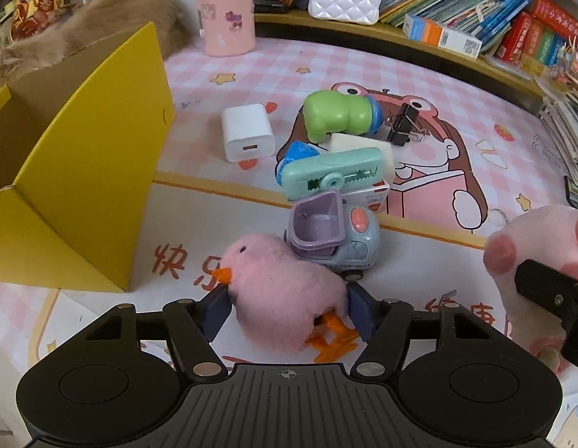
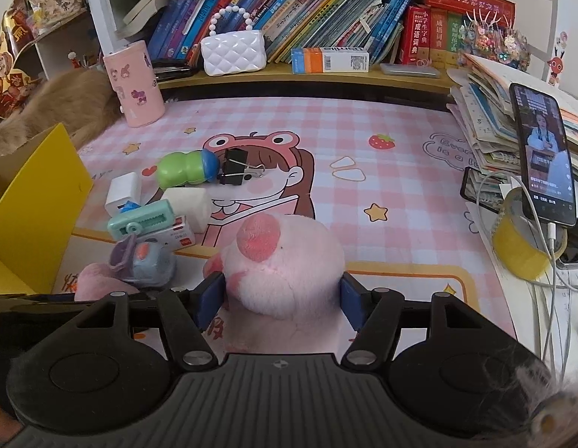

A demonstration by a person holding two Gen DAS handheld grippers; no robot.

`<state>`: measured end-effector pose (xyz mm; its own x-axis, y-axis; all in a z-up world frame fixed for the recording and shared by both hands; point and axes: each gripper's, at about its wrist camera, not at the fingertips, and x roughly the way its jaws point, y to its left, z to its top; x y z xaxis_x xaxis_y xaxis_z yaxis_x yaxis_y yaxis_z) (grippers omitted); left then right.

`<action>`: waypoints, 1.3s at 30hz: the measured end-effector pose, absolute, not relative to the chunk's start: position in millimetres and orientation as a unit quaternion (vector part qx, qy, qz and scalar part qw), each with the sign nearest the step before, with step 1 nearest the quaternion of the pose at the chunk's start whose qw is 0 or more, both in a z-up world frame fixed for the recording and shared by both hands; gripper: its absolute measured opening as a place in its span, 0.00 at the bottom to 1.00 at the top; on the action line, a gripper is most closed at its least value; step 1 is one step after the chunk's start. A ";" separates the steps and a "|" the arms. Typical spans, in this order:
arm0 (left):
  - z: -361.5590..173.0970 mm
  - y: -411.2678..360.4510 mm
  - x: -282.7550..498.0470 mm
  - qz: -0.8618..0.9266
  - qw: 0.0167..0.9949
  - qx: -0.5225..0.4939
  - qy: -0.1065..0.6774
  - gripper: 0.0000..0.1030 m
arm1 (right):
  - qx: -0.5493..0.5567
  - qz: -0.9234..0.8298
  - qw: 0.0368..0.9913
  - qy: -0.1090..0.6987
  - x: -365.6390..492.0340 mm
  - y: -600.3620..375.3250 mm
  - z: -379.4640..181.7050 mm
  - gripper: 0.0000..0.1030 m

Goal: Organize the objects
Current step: 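Grasp the pink plush pig with the right tool while the left tool grasps the pink chick, then carry the pink chick and pink pig over the yellow box with both tools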

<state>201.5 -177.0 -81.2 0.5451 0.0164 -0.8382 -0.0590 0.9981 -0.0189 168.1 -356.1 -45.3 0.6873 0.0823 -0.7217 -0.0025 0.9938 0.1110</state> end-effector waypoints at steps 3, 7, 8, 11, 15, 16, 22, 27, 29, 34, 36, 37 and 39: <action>-74.8 -172.8 192.4 0.024 0.883 -0.023 0.468 0.63 | 0.052 0.025 0.918 0.393 163.4 -353.0 -43.7 0.61; -60.6 -164.5 175.8 0.022 0.890 -0.036 0.454 0.63 | 0.050 0.030 0.917 0.395 158.4 -347.7 -43.6 0.61; -57.4 -161.8 172.1 0.022 0.891 -0.039 0.452 0.63 | 0.049 0.033 0.917 0.395 157.3 -345.9 -43.7 0.61; -47.3 -153.1 158.5 0.025 0.894 -0.051 0.444 0.63 | 0.047 0.041 0.916 0.396 153.0 -339.8 -43.9 0.61; -35.7 -139.5 141.7 0.033 0.899 -0.070 0.430 0.63 | 0.038 0.054 0.916 0.396 143.9 -325.9 -43.3 0.61; -33.7 -135.9 138.0 0.035 0.901 -0.074 0.427 0.63 | 0.036 0.056 0.917 0.394 141.4 -322.2 -42.4 0.61; -18.6 -104.6 118.2 0.033 0.912 -0.086 0.400 0.63 | 0.029 0.067 0.924 0.374 123.7 -292.6 -30.7 0.61; -9.6 -69.9 100.7 0.023 0.919 -0.083 0.384 0.63 | 0.034 0.065 0.931 0.357 105.7 -256.6 -18.8 0.61; -6.9 -52.3 91.5 0.022 0.921 -0.084 0.379 0.63 | 0.033 0.066 0.932 0.354 97.5 -239.0 -16.4 0.61; -4.5 -4.1 65.5 0.023 0.922 -0.088 0.377 0.63 | 0.026 0.071 0.931 0.358 74.2 -189.6 -13.9 0.61; -3.4 15.3 53.3 0.024 0.923 -0.091 0.374 0.63 | 0.024 0.074 0.929 0.362 61.8 -169.0 -12.9 0.61; -3.3 22.5 48.1 0.024 0.924 -0.089 0.372 0.63 | 0.023 0.076 0.929 0.362 56.0 -161.7 -13.1 0.61; -3.5 37.8 38.4 0.024 0.924 -0.090 0.371 0.63 | 0.020 0.077 0.928 0.364 44.9 -143.2 -14.0 0.61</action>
